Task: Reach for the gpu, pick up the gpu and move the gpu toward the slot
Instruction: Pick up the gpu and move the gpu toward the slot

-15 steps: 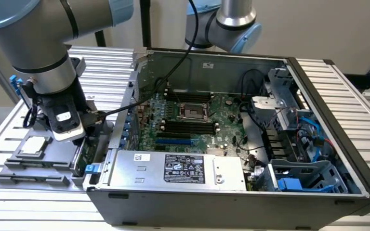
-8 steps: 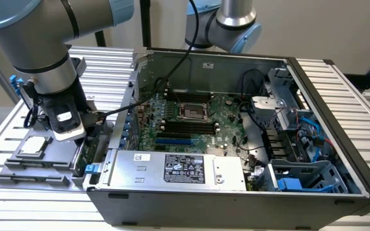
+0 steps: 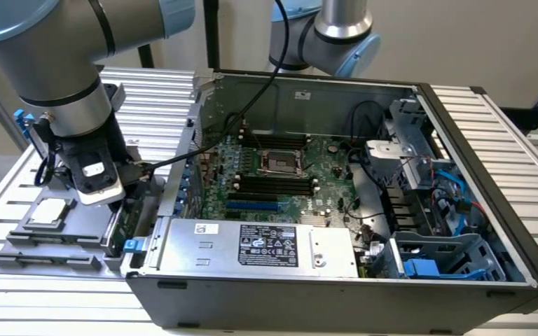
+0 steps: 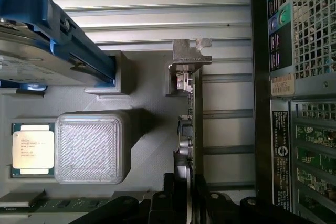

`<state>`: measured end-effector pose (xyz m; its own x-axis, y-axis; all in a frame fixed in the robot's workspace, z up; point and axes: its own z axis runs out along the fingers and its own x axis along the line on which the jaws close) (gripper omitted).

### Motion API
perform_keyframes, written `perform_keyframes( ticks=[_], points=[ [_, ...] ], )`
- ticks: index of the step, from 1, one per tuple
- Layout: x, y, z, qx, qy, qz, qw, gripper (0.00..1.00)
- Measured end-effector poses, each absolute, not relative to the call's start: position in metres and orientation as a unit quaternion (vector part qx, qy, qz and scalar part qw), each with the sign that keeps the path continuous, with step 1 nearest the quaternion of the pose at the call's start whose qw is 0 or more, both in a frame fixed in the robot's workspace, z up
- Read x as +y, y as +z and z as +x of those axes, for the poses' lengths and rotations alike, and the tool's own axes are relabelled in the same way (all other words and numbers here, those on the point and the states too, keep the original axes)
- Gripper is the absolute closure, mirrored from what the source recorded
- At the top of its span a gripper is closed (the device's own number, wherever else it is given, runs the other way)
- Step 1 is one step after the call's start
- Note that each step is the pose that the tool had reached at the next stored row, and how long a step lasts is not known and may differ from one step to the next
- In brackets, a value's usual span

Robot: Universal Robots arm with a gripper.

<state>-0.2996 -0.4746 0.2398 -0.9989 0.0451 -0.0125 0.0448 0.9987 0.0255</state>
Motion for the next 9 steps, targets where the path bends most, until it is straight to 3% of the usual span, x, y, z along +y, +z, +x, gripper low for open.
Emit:
perform_keyframes(
  ticks=[9],
  points=[
    [-0.4746, 0.2397, -0.2993, 1.0, 0.013, 0.021, 0.005, 0.74]
  ],
)
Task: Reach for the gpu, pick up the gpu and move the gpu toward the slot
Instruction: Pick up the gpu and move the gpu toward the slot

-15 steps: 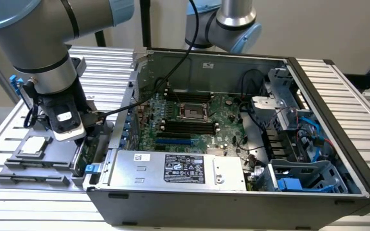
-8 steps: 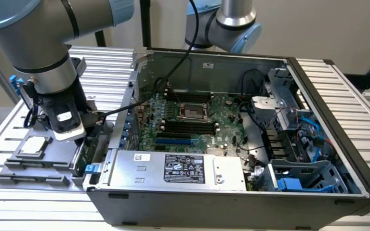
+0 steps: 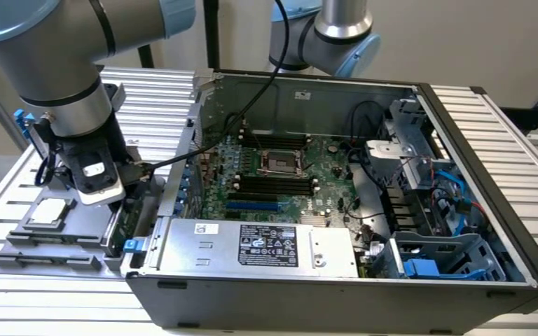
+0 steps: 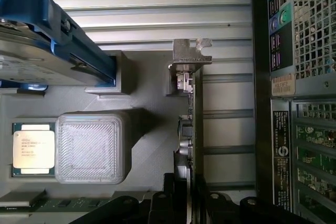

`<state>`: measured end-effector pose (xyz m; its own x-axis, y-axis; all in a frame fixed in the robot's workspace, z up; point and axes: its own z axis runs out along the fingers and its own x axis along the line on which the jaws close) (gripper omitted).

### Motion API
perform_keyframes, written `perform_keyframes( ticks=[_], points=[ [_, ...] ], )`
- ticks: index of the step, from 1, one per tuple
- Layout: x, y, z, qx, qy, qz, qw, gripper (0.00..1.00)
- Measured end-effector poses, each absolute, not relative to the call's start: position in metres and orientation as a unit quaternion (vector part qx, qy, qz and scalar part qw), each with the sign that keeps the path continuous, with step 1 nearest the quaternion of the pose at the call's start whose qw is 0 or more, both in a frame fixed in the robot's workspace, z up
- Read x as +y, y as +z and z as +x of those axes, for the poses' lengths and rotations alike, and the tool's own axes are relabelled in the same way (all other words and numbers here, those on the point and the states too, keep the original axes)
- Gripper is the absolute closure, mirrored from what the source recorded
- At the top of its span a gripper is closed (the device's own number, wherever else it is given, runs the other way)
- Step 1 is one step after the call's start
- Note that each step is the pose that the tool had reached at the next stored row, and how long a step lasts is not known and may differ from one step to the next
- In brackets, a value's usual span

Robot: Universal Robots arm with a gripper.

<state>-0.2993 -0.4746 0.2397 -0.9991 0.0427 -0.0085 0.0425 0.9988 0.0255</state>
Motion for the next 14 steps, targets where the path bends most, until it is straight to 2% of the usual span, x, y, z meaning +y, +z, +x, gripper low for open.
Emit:
perform_keyframes(
  ticks=[14],
  points=[
    [-0.4749, 0.2432, -0.2967, 1.0, 0.015, 0.016, -0.003, 0.74]
  ],
)
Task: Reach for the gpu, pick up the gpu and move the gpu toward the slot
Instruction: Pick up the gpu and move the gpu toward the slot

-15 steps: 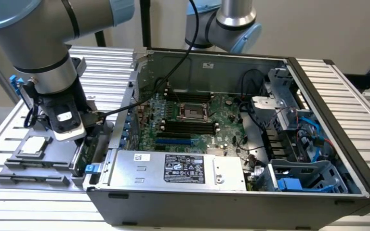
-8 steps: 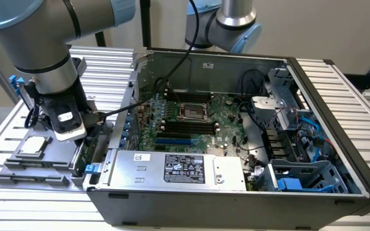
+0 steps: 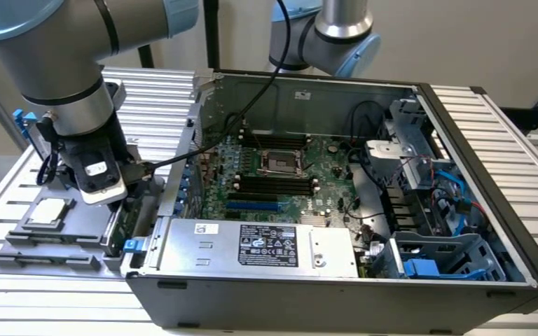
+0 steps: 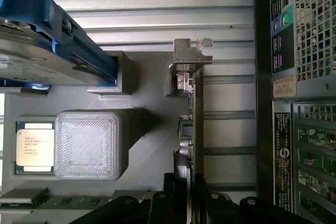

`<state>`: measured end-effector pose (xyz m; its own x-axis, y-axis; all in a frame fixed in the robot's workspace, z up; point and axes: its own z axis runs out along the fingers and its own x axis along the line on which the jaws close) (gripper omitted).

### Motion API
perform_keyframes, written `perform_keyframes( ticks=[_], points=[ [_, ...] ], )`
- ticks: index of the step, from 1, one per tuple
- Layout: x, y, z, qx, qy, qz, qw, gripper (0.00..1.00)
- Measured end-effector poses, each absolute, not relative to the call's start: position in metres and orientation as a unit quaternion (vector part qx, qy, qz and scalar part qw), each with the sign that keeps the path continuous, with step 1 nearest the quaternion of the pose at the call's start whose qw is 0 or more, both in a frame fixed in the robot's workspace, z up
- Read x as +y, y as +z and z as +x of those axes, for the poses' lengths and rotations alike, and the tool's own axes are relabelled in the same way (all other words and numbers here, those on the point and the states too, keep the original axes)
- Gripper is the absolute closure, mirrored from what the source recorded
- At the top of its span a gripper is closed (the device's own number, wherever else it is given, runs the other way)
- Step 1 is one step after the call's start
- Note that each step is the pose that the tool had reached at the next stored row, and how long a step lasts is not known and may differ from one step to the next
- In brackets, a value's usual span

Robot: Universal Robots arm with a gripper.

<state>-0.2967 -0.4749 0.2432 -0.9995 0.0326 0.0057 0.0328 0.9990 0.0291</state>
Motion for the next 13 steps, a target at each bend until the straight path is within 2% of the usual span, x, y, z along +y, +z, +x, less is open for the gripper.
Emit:
perform_keyframes(
  ticks=[13],
  points=[
    [-0.475, 0.271, -0.296, -1.0, -0.015, -0.014, 0.004, 0.74]
  ],
)
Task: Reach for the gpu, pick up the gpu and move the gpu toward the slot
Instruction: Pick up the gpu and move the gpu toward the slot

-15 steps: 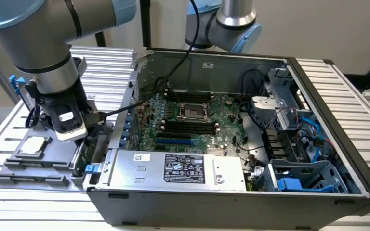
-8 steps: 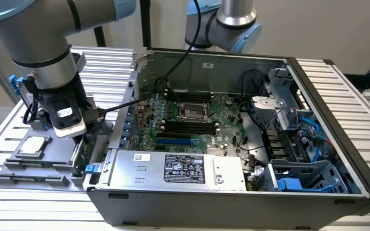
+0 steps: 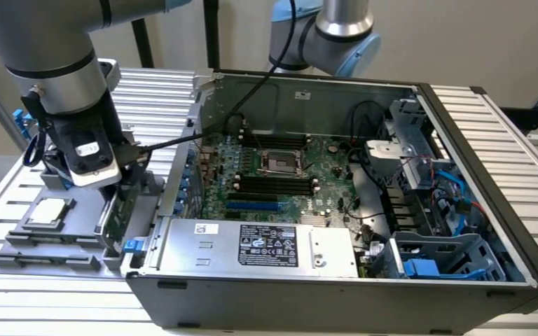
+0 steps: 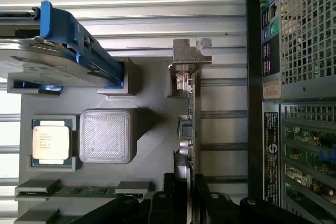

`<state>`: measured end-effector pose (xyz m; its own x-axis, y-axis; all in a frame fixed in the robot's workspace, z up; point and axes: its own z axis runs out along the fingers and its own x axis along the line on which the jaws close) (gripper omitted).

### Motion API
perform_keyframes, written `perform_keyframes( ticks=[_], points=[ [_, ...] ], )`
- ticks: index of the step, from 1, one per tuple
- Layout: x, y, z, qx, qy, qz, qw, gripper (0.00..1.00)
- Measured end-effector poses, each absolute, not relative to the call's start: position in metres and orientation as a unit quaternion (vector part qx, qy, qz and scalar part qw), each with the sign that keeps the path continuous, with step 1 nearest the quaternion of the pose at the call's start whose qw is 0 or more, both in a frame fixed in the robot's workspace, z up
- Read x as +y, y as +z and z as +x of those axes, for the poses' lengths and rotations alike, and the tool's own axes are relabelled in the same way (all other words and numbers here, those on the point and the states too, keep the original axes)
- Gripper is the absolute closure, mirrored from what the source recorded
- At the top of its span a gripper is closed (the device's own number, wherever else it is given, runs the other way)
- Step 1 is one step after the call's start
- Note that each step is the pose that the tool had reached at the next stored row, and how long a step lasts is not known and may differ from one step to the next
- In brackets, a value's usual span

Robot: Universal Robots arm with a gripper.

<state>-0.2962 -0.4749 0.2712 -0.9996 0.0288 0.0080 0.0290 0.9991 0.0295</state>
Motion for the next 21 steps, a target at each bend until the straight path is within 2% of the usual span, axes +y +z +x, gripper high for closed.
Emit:
perform_keyframes(
  ticks=[21],
  points=[
    [-0.475, 0.366, -0.272, -1.0, -0.019, -0.009, 0.005, 0.74]
  ],
)
